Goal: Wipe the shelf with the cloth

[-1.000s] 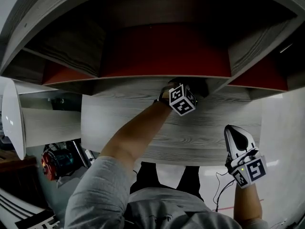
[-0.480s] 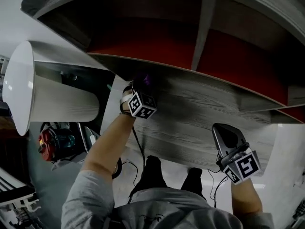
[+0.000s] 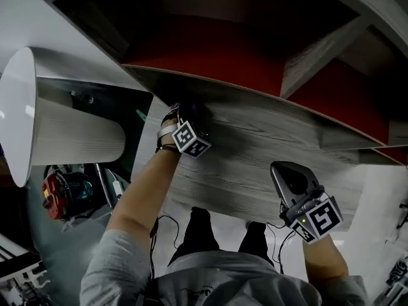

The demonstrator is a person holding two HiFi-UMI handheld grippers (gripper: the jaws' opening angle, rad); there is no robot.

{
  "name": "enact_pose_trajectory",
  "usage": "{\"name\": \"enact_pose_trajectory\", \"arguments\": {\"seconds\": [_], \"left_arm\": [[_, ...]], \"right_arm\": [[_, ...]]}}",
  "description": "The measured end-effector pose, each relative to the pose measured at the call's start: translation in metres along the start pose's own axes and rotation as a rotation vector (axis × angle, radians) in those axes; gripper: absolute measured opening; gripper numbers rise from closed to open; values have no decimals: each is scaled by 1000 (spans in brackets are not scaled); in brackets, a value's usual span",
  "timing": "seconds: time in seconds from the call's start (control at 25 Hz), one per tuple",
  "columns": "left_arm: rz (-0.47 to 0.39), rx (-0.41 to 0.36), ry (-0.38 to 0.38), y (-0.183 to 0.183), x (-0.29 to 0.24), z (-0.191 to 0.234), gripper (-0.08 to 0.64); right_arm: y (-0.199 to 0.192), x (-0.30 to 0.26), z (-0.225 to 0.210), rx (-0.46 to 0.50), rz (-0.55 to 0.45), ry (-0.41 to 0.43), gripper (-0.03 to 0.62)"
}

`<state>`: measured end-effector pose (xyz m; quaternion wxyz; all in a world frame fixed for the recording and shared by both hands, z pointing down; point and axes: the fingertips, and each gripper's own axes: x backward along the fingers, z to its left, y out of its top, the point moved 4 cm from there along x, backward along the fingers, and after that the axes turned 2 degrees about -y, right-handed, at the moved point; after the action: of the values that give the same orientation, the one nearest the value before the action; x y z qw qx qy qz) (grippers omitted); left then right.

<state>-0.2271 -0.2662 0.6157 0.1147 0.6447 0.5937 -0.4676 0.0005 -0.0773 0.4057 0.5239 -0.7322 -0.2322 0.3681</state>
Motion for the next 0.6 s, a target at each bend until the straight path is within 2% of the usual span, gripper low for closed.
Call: {"name": "enact_pose_trajectory", "arguments": {"seconds": [0.08,0.16,0.4,0.48,0.6], "left_arm": [[-23,0,-78,38,3,-32,74],[-62,-34,-153,89,7,-76,74],[-222,-203,-349,270,29,-250,75],[-256,-238,-394,310,38,-294,75],[-278,-273,-436,342,46,-332,75]], "right_arm": [[-6,26,-15,-30,-20,-37,21],[-14,62,-32,-59,-42,-86,21],[-51,202,-102,-149,-92,-271,21],[-64,250,-118,-170,-100,-326,21],[-78,304,-130,-185,-128,-403,21]]}}
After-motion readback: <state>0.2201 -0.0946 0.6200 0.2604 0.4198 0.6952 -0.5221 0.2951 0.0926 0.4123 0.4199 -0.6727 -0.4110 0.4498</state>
